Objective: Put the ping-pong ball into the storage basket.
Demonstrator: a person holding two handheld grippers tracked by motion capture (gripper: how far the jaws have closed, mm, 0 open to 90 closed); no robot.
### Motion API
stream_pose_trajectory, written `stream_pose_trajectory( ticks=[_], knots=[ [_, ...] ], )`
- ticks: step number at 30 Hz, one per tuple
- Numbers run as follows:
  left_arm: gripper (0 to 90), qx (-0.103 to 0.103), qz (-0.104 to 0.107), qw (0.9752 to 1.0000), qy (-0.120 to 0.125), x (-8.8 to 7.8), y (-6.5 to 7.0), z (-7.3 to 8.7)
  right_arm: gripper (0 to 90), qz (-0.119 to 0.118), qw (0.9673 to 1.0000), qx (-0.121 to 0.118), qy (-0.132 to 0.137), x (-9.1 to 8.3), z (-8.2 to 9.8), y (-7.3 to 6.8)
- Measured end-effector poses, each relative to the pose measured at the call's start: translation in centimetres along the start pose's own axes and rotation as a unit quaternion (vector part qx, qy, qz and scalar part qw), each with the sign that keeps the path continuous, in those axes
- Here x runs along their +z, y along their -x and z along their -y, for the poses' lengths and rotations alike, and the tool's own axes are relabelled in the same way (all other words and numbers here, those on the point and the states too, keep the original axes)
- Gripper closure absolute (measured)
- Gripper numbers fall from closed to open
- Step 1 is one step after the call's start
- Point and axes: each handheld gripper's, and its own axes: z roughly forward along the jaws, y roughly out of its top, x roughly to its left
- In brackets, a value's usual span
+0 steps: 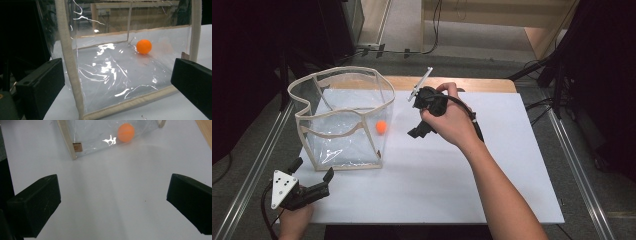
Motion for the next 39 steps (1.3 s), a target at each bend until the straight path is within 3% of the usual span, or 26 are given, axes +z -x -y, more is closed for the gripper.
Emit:
stream_pose_trajectory(
  ticks=[13, 19, 39],
  knots=[
    [0.0, 0.0, -0.001, 1.0, 0.0, 0.0, 0.0, 0.0, 0.0, 0.0, 0.9995, 0.026, 0.019, 0.9, 4.1, -0.6],
    [0.0, 0.001, -0.002, 1.0, -0.001, 0.0, 0.0, 0.0, 0.0, 0.006, 0.9992, 0.019, 0.036, 0.9, 5.4, -1.0],
    [0.0, 0.001, -0.002, 1.0, -0.001, 0.0, 0.0, 0.0, 0.0, 0.012, 0.9973, 0.047, 0.055, 1.2, 10.5, -1.9]
  ],
)
